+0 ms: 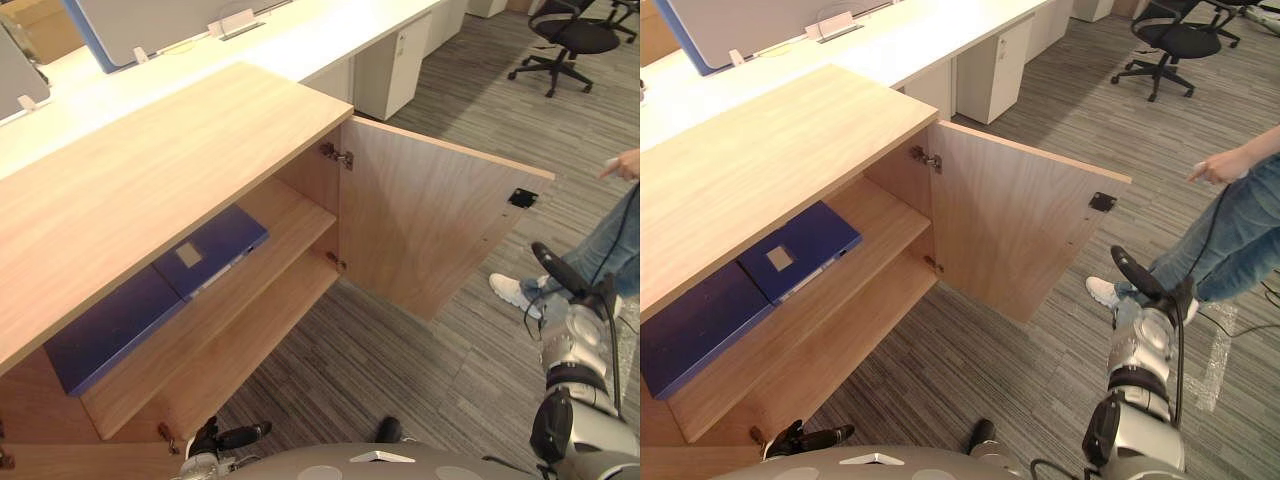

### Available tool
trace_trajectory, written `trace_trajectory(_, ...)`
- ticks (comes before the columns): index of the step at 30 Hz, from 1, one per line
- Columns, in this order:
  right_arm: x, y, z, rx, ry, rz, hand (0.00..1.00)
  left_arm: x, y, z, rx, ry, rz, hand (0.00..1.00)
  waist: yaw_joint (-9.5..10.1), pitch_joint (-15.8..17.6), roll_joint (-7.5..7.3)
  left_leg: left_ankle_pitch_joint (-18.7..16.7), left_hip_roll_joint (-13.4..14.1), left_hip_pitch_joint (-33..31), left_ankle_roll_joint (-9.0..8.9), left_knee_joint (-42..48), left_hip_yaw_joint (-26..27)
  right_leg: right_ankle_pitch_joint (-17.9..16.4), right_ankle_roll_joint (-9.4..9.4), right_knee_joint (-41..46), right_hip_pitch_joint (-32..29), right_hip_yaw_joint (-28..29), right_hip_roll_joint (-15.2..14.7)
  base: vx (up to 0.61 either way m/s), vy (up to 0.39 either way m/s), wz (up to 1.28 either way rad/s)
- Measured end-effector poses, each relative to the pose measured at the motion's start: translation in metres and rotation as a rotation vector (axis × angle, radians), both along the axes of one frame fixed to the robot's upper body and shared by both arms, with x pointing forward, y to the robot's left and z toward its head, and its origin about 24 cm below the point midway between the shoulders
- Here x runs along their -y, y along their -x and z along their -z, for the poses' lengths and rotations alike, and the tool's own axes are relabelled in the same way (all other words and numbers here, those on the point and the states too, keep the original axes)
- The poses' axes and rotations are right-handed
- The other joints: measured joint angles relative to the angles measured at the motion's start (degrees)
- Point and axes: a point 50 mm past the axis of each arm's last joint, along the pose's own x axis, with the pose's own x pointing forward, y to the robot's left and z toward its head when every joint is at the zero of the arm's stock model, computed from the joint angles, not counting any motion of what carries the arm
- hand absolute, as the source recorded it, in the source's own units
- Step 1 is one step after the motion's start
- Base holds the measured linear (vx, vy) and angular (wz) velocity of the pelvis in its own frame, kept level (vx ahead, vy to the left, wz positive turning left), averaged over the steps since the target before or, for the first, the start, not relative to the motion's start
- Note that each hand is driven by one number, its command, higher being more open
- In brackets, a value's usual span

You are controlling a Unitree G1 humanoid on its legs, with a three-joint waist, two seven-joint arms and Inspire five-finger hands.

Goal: Walk over to the cabinet, pick up the folder, carry it to the office cabinet, place the folder inside the office cabinet, then close the office cabinet door

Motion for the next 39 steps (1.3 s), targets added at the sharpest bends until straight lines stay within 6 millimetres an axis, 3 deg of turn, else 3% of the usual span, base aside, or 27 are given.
trace_trajectory(5, -0.023, -0.043, -0.031, 0.105, 0.001, -0.187, 1.0, 0.001, 0.005, 0.001, -0.011, 0.008, 0.003, 1.0, 0.29, 0.1, -0.14, -0.1, -0.1, -0.3, -0.04, -0.1, -1.2, 0.8, -0.43, -0.1, 0.1, -0.7, -0.3, -0.09, 0.093, 0.06)
trace_trajectory(13, -0.035, -0.066, -0.053, 0.206, -0.083, -0.248, 1.0, 0.002, 0.009, 0.001, -0.009, 0.036, -0.024, 1.0, 0.43, 2.7, 0.4, -0.9, 0.2, -1.5, 0.25, 1.2, -3.0, 1.1, -0.49, -0.2, 0.0, -1.6, -0.5, -0.08, 0.069, 0.08)
trace_trajectory(21, -0.031, -0.072, -0.064, 0.14, -0.006, -0.356, 1.0, 0.002, 0.012, 0.002, -0.011, 0.05, -0.025, 1.0, -0.27, 3.1, 1.16, -1.0, 1.1, -2.7, 0.16, 2.4, -4.4, 1.4, -0.92, -0.2, 0.1, -2.8, 0.0, -0.02, 0.067, 0.06)
trace_trajectory(27, -0.022, -0.067, -0.072, -0.001, 0.103, -0.593, 1.0, 0.001, 0.014, 0.002, -0.005, 0.091, -0.001, 1.0, -1.06, 3.6, 1.02, -1.0, 1.3, -3.0, 0.14, 2.9, -4.7, 1.1, -1.14, -0.2, 0.1, -2.7, 0.2, -0.03, 0.1, -0.01)
trace_trajectory(31, -0.024, -0.049, -0.075, -0.126, 0.253, -0.848, 1.0, -0.002, 0.018, 0.001, -0.011, 0.108, 0.016, 1.0, -2.29, 3.7, 0.9, -1.0, 2.2, -2.9, -0.19, 3.0, -4.2, 0.4, -1.45, -0.5, -0.2, -2.0, 1.2, -0.02, 0.067, -0.11)
trace_trajectory(33, -0.037, -0.037, -0.075, -0.196, 0.317, -1.054, 1.0, -0.005, 0.02, 0.001, -0.021, 0.103, 0.044, 1.0, -3.5, 3.7, 0.87, -1.2, 3.1, -2.8, -0.76, 3.3, -3.4, -0.1, -2.09, -0.5, -0.7, -1.1, 2.4, 0.0, 0.041, -0.28)
trace_trajectory(37, -0.064, -0.014, -0.065, -0.305, 0.347, -1.328, 1.0, -0.006, 0.015, 0.0, -0.015, 0.097, 0.095, 1.0, -3.57, 3.7, 0.85, -1.2, 4.5, -2.9, -0.73, 4.1, -2.4, -0.6, -2.76, -0.5, -1.5, 0.6, 4.3, 0.02, 0.042, -0.3)
trace_trajectory(39, -0.089, -0.001, -0.065, -0.305, 0.34, -1.511, 1.0, -0.003, 0.011, 0.0, -0.002, 0.111, 0.109, 1.0, -4.02, 3.7, 0.69, -1.0, 5.2, -3.1, -0.55, 4.0, -2.3, -0.9, -3.26, -0.5, -2.1, 1.2, 5.3, 0.04, 0.066, -0.16)
